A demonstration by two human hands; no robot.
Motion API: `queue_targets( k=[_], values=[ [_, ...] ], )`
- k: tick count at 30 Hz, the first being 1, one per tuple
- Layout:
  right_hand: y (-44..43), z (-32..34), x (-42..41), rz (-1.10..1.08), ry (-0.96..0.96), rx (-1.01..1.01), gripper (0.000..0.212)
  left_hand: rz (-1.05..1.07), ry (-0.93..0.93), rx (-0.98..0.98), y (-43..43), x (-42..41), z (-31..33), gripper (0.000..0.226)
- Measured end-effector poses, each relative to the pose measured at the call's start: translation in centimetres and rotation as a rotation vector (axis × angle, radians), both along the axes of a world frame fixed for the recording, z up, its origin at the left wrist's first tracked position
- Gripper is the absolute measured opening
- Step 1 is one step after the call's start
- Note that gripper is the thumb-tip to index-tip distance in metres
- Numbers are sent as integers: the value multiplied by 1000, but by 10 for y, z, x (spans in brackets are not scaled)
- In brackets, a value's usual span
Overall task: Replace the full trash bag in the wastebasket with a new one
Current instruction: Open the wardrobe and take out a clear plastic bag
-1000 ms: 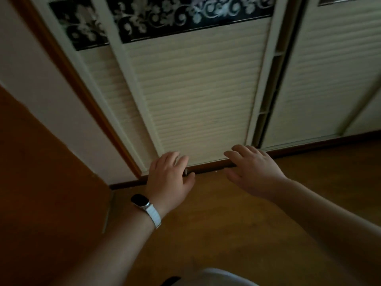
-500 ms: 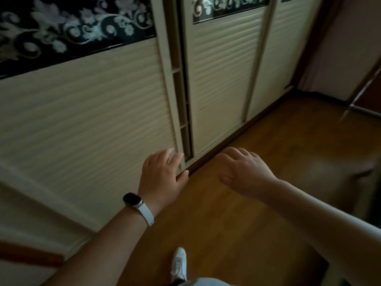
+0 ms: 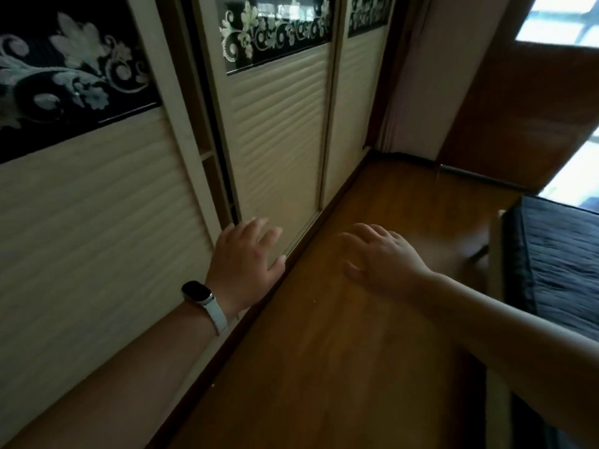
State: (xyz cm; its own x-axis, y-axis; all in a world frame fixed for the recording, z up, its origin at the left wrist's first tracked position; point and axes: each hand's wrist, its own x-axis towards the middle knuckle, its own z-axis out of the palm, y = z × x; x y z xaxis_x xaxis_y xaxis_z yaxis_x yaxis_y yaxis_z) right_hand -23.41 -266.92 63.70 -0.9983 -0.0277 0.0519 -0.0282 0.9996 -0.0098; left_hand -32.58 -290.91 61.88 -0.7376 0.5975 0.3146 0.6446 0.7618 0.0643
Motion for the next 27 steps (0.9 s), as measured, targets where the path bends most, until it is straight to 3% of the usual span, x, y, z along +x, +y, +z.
queue_targets(
  k=[10,27],
  values=[
    [67,-23,-53,-132,42,-100,55,-123,-19,-37,85,-74,-13,50],
    [308,-12,-173,-145,77,-159,50,-126,30,0,333,-200,7,51]
  ],
)
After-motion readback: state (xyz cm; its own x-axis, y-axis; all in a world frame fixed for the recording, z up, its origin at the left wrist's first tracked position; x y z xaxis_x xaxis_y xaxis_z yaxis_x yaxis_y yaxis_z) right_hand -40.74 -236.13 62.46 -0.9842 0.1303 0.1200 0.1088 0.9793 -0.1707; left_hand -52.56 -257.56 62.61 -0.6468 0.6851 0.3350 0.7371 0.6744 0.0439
